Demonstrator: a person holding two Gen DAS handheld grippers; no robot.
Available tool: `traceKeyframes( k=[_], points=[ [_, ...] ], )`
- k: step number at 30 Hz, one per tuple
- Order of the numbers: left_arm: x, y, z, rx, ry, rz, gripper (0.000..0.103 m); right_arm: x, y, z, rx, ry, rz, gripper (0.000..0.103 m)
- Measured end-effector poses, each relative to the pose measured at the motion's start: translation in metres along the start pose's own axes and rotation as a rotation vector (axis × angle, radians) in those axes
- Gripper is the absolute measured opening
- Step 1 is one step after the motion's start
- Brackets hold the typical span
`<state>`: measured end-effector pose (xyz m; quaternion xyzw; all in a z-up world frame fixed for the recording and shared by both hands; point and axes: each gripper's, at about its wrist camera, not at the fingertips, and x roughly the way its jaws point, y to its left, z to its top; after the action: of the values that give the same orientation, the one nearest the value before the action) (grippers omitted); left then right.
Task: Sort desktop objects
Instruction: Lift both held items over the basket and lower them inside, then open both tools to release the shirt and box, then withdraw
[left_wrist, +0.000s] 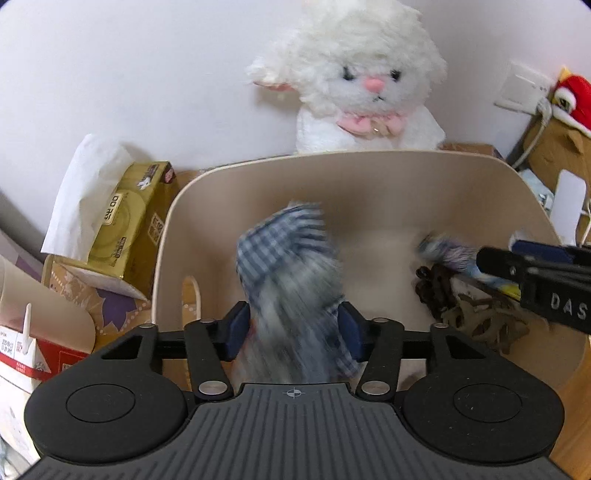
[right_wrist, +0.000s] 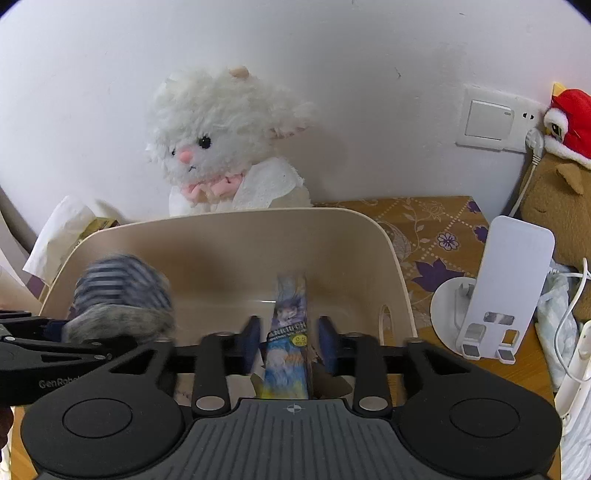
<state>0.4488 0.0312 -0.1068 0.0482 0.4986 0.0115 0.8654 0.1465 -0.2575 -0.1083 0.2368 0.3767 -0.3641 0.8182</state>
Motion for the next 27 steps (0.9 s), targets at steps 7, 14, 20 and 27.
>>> traceKeyframes(
  k=[7,14,20,27],
  points=[
    [-0.010,0.001,0.000,-0.012,-0.012,-0.004,0.063,-0.011,0.005,0.004,-0.044,-0.025,-0.013,0.076],
    [-0.041,-0.003,0.000,0.012,-0.085,0.024,0.072,-0.037,0.012,0.009,-0.082,-0.078,-0.005,0.094],
    [-0.076,-0.003,-0.003,0.005,-0.148,-0.001,0.074,-0.073,0.014,0.012,-0.111,-0.164,-0.002,0.099],
    [-0.111,-0.005,-0.019,0.033,-0.192,-0.016,0.075,-0.115,0.013,0.004,-0.124,-0.249,-0.002,0.103]
  ],
)
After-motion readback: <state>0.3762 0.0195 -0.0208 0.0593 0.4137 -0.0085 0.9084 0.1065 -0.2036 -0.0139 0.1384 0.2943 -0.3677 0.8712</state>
